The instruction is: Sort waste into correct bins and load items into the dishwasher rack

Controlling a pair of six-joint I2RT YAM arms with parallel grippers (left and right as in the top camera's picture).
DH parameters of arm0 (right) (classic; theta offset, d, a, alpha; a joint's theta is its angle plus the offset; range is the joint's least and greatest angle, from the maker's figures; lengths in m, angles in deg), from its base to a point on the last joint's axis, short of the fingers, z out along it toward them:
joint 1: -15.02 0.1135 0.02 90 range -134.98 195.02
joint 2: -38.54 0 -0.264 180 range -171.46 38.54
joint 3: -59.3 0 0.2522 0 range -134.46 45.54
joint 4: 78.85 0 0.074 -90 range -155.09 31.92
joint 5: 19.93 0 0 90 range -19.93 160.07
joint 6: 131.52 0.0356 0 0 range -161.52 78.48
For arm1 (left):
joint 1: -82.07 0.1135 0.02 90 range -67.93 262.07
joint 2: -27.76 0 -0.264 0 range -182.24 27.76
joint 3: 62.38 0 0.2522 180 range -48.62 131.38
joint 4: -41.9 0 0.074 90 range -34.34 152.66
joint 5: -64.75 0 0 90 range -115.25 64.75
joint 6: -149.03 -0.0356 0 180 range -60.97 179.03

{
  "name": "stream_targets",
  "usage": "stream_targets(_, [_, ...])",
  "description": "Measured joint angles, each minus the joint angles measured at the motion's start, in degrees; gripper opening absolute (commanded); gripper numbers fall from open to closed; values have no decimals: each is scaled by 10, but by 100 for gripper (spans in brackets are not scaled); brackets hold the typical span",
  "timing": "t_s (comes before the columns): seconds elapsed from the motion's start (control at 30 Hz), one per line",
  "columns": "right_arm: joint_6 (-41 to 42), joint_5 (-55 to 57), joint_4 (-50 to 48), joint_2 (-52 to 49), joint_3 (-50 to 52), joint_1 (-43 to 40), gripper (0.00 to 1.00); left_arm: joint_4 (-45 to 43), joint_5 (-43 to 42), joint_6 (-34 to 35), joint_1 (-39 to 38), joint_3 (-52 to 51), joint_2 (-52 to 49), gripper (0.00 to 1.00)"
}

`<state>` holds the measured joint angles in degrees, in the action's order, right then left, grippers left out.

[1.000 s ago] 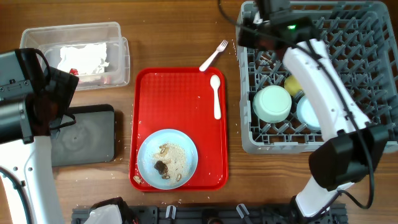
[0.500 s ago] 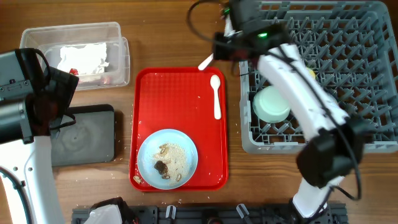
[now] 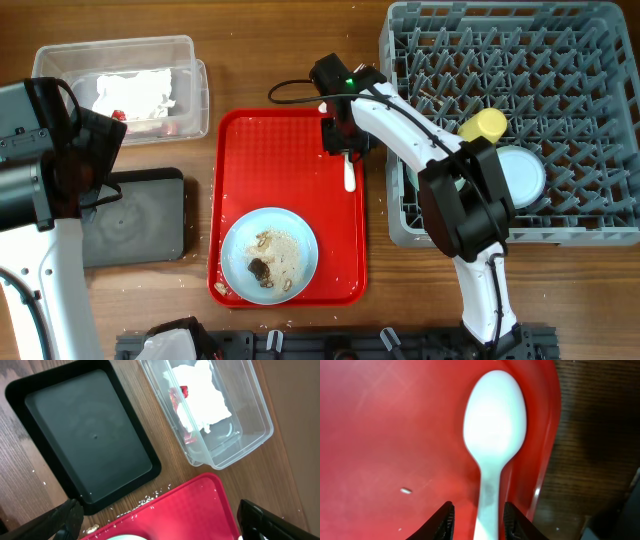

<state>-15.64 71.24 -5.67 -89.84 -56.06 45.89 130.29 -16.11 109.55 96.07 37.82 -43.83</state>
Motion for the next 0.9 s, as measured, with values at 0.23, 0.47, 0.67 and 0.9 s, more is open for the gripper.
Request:
stream_targets(0.23, [0,6,-2,-5,0,0,34,0,0,0,0,0,0,100])
stream_targets(0.47, [2,6,-11,-26,-2,1,27,0,0,0,0,0,0,100])
stream_targets(0.67, [14,6,-12,-30,-7,1,4,0,0,0,0,0,0,100])
stream_targets(0.9, [18,6,-11,-30,-9,1,4,0,0,0,0,0,0,100])
